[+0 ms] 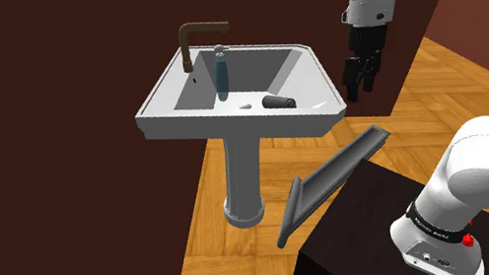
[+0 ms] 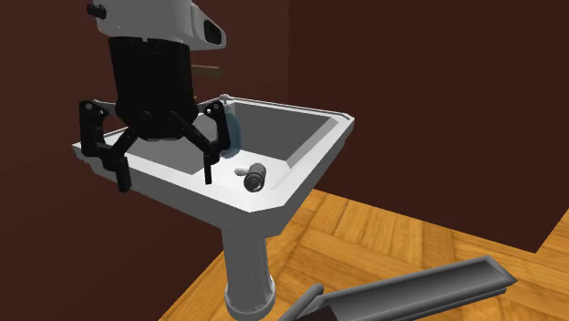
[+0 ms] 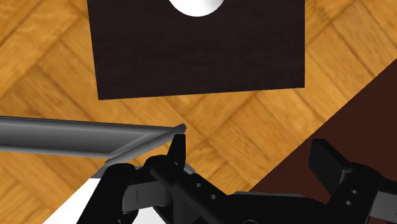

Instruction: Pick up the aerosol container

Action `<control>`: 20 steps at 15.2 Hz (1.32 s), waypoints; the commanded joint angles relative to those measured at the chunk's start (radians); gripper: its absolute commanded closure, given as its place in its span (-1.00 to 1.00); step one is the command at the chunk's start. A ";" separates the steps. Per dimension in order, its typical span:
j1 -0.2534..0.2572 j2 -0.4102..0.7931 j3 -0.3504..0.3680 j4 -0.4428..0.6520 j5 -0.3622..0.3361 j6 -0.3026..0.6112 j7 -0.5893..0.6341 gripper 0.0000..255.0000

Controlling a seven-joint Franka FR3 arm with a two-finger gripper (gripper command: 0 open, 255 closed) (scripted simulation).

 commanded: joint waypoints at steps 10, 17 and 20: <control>-0.023 0.360 -0.071 0.151 -0.048 0.158 -0.088 -1.00; -0.040 0.649 -0.115 0.339 -0.051 0.221 -0.153 -1.00; -0.050 0.774 -0.129 0.439 -0.045 0.229 -0.180 -1.00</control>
